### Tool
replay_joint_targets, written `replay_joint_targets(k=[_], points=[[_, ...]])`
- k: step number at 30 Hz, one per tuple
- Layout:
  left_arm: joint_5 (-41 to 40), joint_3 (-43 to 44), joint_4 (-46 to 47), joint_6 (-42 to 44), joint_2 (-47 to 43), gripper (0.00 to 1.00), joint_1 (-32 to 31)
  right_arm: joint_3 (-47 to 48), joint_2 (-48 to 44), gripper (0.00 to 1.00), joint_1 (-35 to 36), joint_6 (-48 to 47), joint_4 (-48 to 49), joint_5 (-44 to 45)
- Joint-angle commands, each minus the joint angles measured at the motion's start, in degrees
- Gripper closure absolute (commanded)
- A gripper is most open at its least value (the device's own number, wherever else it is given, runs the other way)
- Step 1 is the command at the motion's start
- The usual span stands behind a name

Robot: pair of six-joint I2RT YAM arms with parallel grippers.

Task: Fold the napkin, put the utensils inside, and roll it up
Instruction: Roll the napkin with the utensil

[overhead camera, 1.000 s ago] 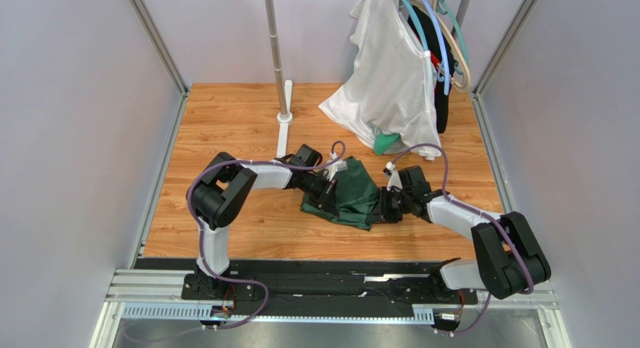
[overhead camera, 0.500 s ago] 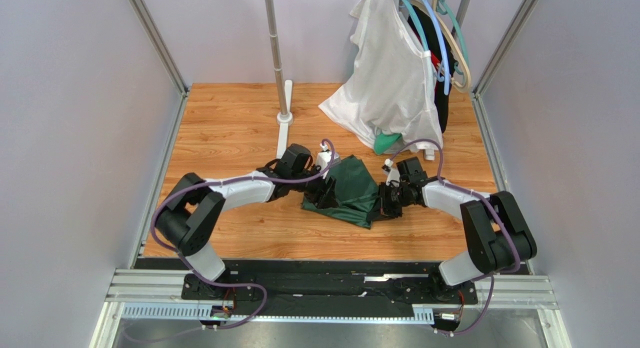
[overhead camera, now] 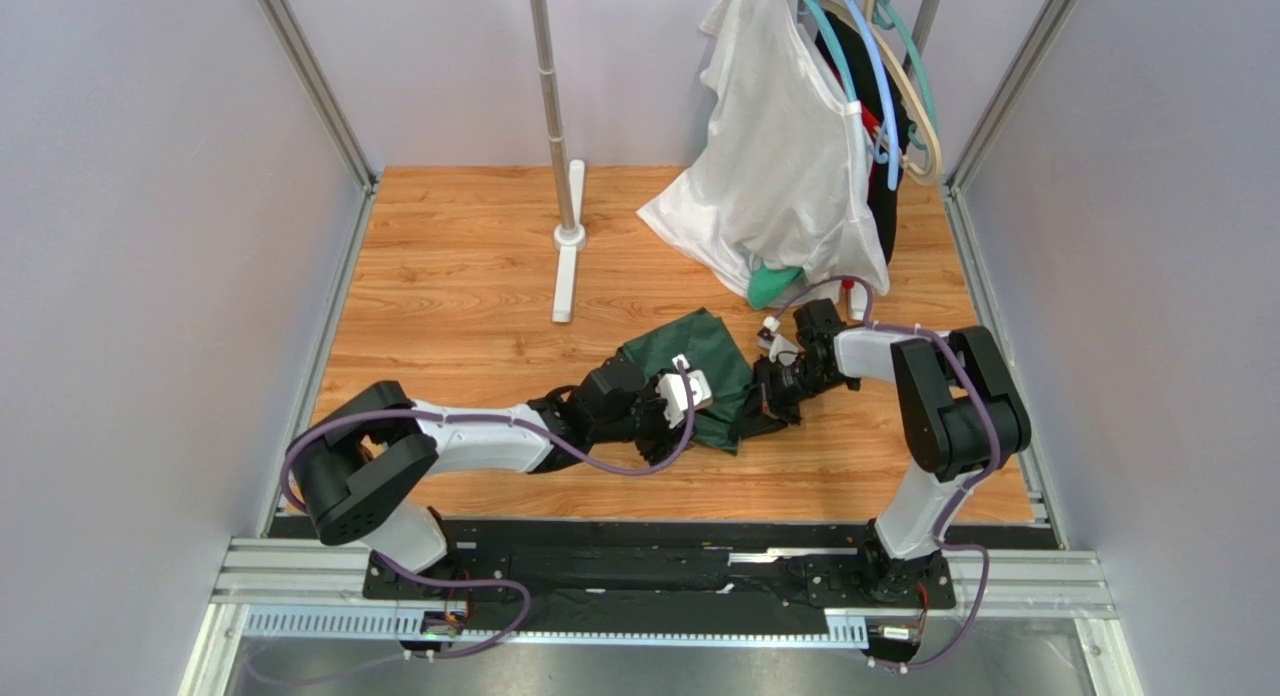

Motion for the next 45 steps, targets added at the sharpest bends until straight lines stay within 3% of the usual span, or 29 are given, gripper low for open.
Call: replay_joint_targets(k=[1,6,16,27,28,45], points=[[-6.7,0.3,5.8,7.3,1.6,0.37,-1.7,1.6,3.0,1.0,-1.2,-3.5,-2.3,-2.7],[-10.8,0.8,6.7,11.9,4.3,0.36,-3.5,2.4,4.7,1.0,-2.8,-5.2,-4.2,-5.8],[-8.8,-3.0,11.4,14.9,2.8,0.32,-5.1,3.6,5.2,1.0,-4.3,-6.6,-6.2,-6.4],[-16.5,-3.5,12.7,19.0,4.8,0.31,-7.7,4.2,4.5,1.0,-4.7,-7.2,-7.2,-7.1],[-16.4,-3.1,12.6,19.5,5.1,0.02,-8.0,4.3,4.5,1.0,-4.8,-7.2,-7.2,-7.1],[-27.7,-1.4,16.5,25.5,12.8,0.11,-11.7,4.5,3.9,1.0,-5.0,-7.2,-7.0,-8.0]])
